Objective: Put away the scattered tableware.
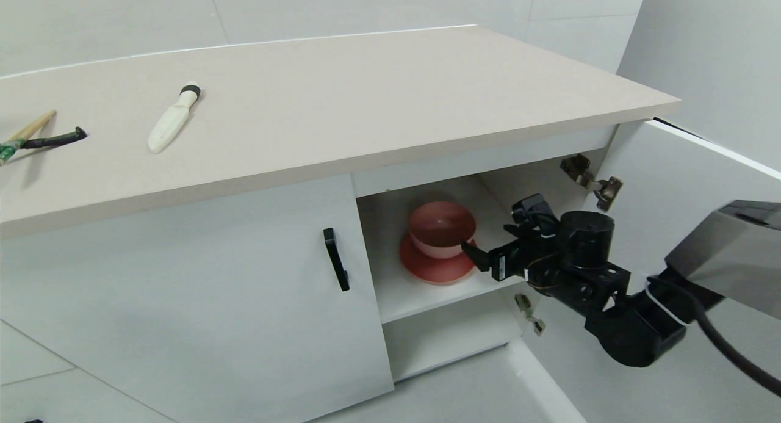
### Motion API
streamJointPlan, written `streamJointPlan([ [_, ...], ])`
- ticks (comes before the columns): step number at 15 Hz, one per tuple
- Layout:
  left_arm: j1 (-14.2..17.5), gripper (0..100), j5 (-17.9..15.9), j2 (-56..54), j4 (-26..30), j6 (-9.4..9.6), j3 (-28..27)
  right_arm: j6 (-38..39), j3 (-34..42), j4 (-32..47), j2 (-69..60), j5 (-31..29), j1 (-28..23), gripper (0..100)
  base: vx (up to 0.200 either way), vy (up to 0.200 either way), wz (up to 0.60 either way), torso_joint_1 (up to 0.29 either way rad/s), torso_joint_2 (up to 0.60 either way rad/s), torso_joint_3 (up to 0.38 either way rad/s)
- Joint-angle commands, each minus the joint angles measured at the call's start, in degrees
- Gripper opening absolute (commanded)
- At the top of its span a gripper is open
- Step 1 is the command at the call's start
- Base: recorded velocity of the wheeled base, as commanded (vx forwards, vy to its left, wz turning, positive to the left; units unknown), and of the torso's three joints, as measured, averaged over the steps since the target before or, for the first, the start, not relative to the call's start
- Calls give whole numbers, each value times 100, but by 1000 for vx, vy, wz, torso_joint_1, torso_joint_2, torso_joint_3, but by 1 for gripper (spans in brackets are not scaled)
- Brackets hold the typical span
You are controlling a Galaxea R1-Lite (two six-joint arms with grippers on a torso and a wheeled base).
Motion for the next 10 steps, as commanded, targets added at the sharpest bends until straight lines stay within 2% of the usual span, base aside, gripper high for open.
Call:
streamJointPlan([
  [1, 295, 100, -18, -438, -6, -70, 0, -124, 1344, -142, -1406, 3, 89, 100, 0, 0, 0, 0, 0, 0],
  [3, 295, 100, 9, -438, 11, -167, 0, -151, 2689, -142, -2514, 3, 45, 100, 0, 0, 0, 0, 0, 0],
  [5, 286, 100, 0, -438, 2, -176, 0, -133, 3629, -133, -3533, 3, -201, 100, 0, 0, 0, 0, 0, 0],
  [8, 295, 100, 0, -438, 2, -264, 0, -151, 4719, -133, -4430, 12, -966, 100, 0, 0, 0, 0, 0, 0],
  [10, 295, 100, 0, -438, 11, -369, 0, -142, 4842, 658, -5300, -32, -1072, 100, 0, 0, 0, 0, 0, 0],
])
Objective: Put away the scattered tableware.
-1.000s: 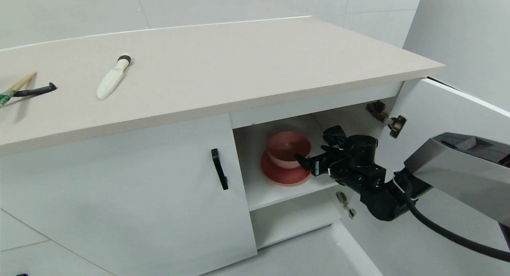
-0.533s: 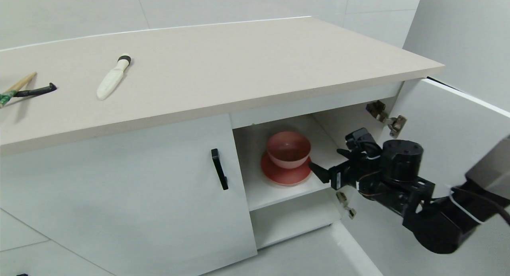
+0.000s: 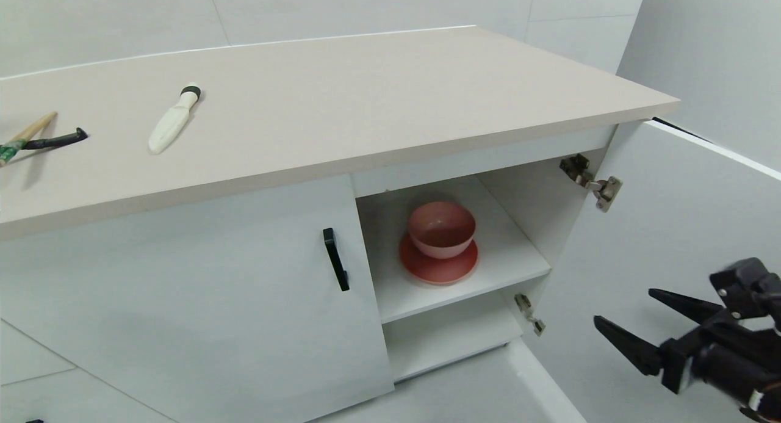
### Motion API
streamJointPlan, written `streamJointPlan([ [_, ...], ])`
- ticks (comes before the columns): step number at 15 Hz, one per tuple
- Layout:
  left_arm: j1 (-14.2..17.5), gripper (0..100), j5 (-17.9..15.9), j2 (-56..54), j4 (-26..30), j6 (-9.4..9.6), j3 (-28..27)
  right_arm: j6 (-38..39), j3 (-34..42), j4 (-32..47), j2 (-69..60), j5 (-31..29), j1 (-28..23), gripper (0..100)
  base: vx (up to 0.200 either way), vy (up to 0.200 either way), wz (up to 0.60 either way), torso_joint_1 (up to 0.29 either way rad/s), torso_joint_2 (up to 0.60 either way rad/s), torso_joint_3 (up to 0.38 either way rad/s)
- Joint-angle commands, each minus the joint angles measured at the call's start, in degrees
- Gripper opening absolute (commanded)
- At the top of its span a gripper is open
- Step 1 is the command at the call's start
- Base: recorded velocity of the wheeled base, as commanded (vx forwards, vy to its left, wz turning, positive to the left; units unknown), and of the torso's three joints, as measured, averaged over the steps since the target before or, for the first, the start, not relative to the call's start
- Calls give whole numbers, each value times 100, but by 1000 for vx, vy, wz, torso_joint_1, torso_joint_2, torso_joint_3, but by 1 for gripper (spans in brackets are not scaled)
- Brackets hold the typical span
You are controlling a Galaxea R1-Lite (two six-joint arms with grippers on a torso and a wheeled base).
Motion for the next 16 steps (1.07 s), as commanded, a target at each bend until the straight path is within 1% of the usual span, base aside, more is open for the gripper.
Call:
streamJointPlan([
  [1, -5, 100, 0, -16, 4, -64, 0, -13, 302, 806, -1630, -22, -410, 100, 0, 0, 0, 0, 0, 0],
  [2, 4, 100, 0, -16, -5, -161, 0, -4, 302, 1562, -2298, -22, -507, 100, 0, 0, 0, 0, 0, 0],
  [3, -5, 100, 0, -16, -5, -170, 0, 5, 302, 1975, -2702, -31, -586, 100, 0, 0, 0, 0, 0, 0],
  [4, 4, 100, 0, -16, -5, -170, 0, 5, 302, 2828, -3485, -31, -858, 100, 0, 0, 0, 0, 0, 0],
  [5, -5, 100, 0, -16, -5, -179, 0, 13, 302, 4023, -4627, -22, -1254, 100, 0, 0, 0, 0, 0, 0],
  [7, -5, 100, 0, -16, -5, -187, -9, 31, 285, 5904, -6534, -13, -1535, 100, 0, 0, 0, 0, 0, 0],
  [8, -5, 100, 0, -16, -5, -196, -9, 22, 276, 6783, -7422, -4, -1773, 100, 0, 0, 0, 0, 0, 0],
  [9, 4, 100, 0, -16, -5, -187, -9, 101, 258, 6897, -7730, -13, -1887, 100, 0, 0, 0, 0, 0, 0],
  [10, 4, 100, 0, -16, -5, -187, -9, 207, 302, 6713, -7923, -40, -2027, 100, 0, 0, 0, 0, 0, 0],
  [14, -5, 100, 0, -16, -5, -187, 0, 216, 302, 6721, -8116, -31, -1975, 100, 0, 0, 0, 0, 0, 0],
  [16, 4, 100, 0, -16, 4, -152, -9, 172, 302, 6721, -8108, -13, -1975, 100, 0, 0, 0, 0, 0, 0],
])
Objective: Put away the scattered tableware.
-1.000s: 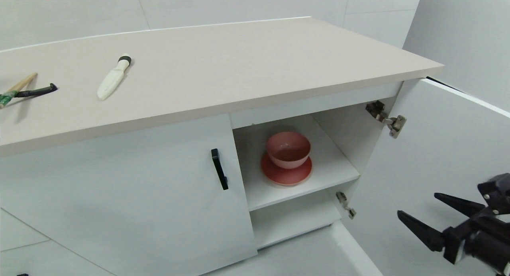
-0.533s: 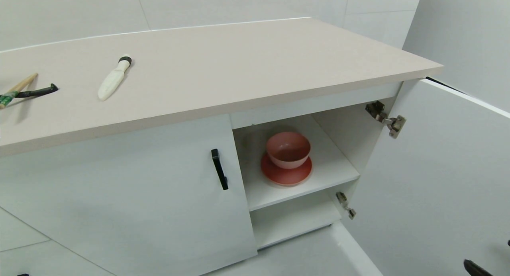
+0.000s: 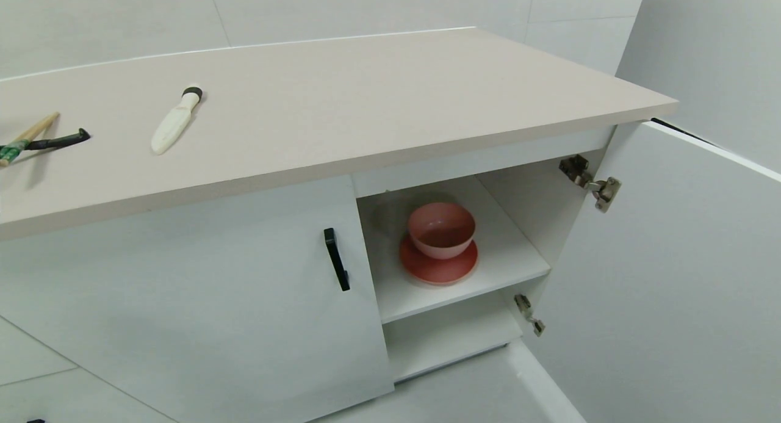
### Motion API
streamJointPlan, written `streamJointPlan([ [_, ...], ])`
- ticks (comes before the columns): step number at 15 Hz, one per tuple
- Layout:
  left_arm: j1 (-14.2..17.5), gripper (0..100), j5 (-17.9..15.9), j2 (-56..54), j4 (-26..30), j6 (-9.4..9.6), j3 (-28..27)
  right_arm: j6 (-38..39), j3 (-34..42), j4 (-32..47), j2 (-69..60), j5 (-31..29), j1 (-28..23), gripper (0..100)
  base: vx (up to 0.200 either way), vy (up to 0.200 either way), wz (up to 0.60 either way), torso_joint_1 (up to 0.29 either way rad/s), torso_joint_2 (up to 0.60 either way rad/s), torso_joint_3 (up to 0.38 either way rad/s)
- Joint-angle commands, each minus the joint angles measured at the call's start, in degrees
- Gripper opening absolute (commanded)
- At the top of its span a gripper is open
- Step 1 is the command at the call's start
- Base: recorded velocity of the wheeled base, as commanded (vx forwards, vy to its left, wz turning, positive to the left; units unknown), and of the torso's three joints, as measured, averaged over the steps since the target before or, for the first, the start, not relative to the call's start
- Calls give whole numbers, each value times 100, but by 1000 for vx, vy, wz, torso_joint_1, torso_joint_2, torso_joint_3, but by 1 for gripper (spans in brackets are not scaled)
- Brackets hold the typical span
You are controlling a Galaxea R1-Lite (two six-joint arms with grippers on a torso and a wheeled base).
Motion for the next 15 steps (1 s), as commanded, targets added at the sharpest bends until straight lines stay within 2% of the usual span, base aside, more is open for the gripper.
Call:
streamJointPlan([
  [1, 0, 100, -1, -7, 4, 5, -1, -79, 0, 18, -203, -2, -19, 100, -200, 0, 0, 2, 2, 2],
  [3, 0, 100, 60, -7, 4, -48, -1, -35, 0, 18, -212, -11, -19, 100, -200, 0, 0, 2, 0, 2],
  [12, 0, 100, 60, -7, 4, -13, -1, 88, 0, 18, -212, 6, -19, 100, -200, 0, 0, 1, 2, 0],
  [15, 0, 100, 60, -7, -5, -39, -1, 123, 0, 18, -212, -11, -19, 100, 0, -200, 0, 4, 4, 4],
])
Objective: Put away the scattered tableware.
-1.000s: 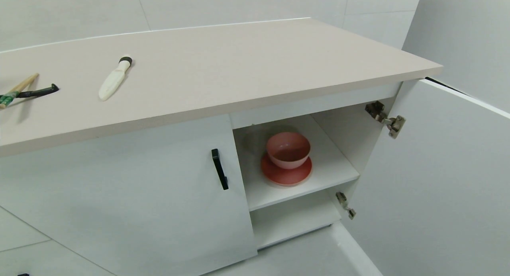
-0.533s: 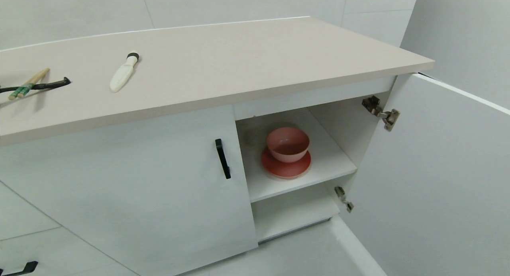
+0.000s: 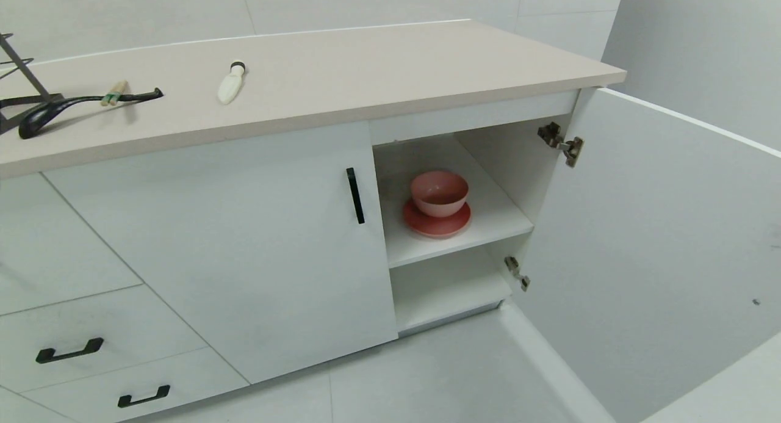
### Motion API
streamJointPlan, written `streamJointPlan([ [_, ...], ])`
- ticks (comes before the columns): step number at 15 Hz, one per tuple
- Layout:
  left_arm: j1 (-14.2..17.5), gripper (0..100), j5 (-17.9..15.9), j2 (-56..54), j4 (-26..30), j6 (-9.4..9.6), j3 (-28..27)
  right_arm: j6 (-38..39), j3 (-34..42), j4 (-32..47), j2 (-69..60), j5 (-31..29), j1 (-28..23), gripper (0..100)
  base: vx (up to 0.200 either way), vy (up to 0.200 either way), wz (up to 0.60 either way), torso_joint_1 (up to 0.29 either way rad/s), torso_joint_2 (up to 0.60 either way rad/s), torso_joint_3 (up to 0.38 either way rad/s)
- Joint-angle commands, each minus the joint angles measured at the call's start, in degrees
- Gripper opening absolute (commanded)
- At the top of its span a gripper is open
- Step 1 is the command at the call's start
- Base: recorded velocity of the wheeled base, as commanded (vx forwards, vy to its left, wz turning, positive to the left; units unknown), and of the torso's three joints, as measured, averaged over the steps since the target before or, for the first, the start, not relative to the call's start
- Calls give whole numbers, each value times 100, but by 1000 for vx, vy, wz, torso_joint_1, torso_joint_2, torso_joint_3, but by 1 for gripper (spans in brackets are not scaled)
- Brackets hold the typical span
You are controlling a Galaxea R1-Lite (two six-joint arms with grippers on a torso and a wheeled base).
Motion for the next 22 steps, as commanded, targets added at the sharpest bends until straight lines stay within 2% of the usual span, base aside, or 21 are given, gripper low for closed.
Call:
streamJointPlan([
  [1, -2, 100, 2, -5, 0, -4, 1, 0, 0, 1, 21, 0, -2, 100, 0, -200, 0, 7, -2, 2],
  [9, 6, 100, 2, -5, 0, -4, 1, 0, 0, 1, 21, 0, -2, 100, 0, -200, 0, 3, 1, 4],
  [11, 6, 100, 11, -5, 9, -13, 1, 0, 0, 1, 21, 0, -2, 100, -200, -200, 0, 2, 0, 2],
  [15, -2, 100, 11, -5, 0, -13, 1, 0, 0, 1, 21, 0, -2, 100, -200, -50, 0, 5, 6, 2],
  [20, 6, 100, 2, -5, 0, -22, 1, -9, 0, 1, 30, 0, -2, 100, 0, -200, 0, 1, 5, 1],
  [22, -2, 100, 2, -5, 0, -22, 1, -17, 0, 1, 30, 9, -2, 100, 0, 0, 300, -1, 1, 4],
])
